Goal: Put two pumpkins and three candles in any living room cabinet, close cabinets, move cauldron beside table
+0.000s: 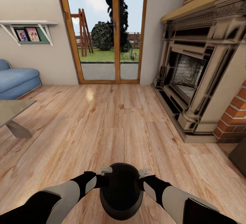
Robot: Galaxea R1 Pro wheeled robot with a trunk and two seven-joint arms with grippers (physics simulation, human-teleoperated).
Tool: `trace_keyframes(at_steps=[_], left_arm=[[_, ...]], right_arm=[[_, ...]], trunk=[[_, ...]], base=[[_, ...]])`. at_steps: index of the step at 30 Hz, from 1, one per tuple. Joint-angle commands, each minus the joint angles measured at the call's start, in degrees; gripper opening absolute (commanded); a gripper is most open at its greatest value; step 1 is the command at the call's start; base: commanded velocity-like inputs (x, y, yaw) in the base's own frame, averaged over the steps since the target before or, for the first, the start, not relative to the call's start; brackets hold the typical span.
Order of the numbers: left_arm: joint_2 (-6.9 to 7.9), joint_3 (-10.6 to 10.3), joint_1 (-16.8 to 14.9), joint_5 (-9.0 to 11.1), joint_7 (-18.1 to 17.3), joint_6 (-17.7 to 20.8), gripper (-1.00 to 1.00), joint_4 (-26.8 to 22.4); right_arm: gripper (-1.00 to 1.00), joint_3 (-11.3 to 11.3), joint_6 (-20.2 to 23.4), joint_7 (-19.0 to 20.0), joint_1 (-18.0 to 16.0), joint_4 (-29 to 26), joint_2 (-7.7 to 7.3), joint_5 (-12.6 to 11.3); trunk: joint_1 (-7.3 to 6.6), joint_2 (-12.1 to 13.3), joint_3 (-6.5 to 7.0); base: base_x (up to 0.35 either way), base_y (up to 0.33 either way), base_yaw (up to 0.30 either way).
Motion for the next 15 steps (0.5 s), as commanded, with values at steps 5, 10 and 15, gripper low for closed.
trace_keyframes(at_steps=[5, 10, 15], left_arm=[[0.64, -1.4, -0.1, 0.2, 0.1, 0.0, -1.0, 0.0], [0.64, -1.4, -0.1, 0.2, 0.1, 0.0, -1.0, 0.0], [0.64, -1.4, -0.1, 0.2, 0.1, 0.0, -1.0, 0.0]], right_arm=[[-1.0, 1.4, 0.2, -0.1, 0.0, 0.0, -0.04, -0.7], [-1.0, 1.4, 0.2, -0.2, 0.0, 0.0, -0.03, -0.7], [-1.0, 1.4, 0.2, -0.2, 0.0, 0.0, -0.03, -0.6]], trunk=[[-0.02, 0.0, 0.32], [-0.02, 0.0, 0.38], [-0.02, 0.0, 0.38]], base=[[0.0, 0.0, 0.0], [0.0, 0.0, 0.037], [0.0, 0.0, 0.238]])
